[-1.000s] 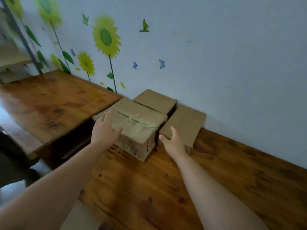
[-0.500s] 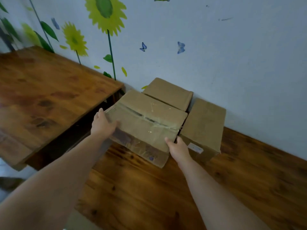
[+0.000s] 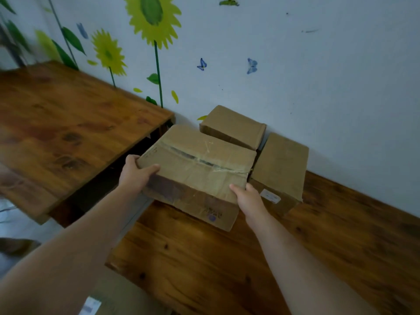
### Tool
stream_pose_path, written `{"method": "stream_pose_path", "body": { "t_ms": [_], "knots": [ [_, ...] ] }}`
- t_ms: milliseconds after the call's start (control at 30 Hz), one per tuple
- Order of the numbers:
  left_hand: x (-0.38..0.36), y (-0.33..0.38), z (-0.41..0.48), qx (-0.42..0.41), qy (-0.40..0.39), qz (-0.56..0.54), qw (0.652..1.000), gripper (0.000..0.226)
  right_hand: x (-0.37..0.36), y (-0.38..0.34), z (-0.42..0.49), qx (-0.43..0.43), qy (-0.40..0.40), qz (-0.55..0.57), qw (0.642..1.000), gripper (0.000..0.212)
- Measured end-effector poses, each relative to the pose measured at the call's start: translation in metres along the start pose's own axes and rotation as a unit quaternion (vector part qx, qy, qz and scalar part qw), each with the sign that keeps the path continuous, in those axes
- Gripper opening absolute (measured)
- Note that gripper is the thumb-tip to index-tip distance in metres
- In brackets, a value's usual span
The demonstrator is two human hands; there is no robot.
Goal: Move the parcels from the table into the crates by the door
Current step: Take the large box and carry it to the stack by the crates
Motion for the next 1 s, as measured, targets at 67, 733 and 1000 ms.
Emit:
{"method": "stream_pose_path", "body": {
  "t_ms": [67, 733, 1000],
  "knots": [
    [0.013, 0.003, -0.017, -0.006, -0.015, -0.056, 0.998, 0.055, 0.003, -0.008, -0.017, 0.015, -0.011, 0.020, 1.000, 0.045],
    [0.046, 0.078, -0.146, -0.129, -0.149, -0.160, 0.967, 0.019, 0.078, -0.036, -0.111, 0.141, -0.051, 0.106, 0.983, 0.016],
    [0.026, 0.070, -0.168, -0.101, -0.240, -0.207, 0.943, 0.027, 0.100, -0.038, -0.121, 0.072, -0.073, 0.129, 0.986, 0.028]
  ]
}}
Point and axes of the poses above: each hand's wrist, its own z-axis towards the middle knuckle, its own x-axis out of the back of the hand, y = z × x, the point moved 10 cm from there along z, towards the middle knuckle, and after that the axes turned 2 degrees about -y, right-handed, at the moved point
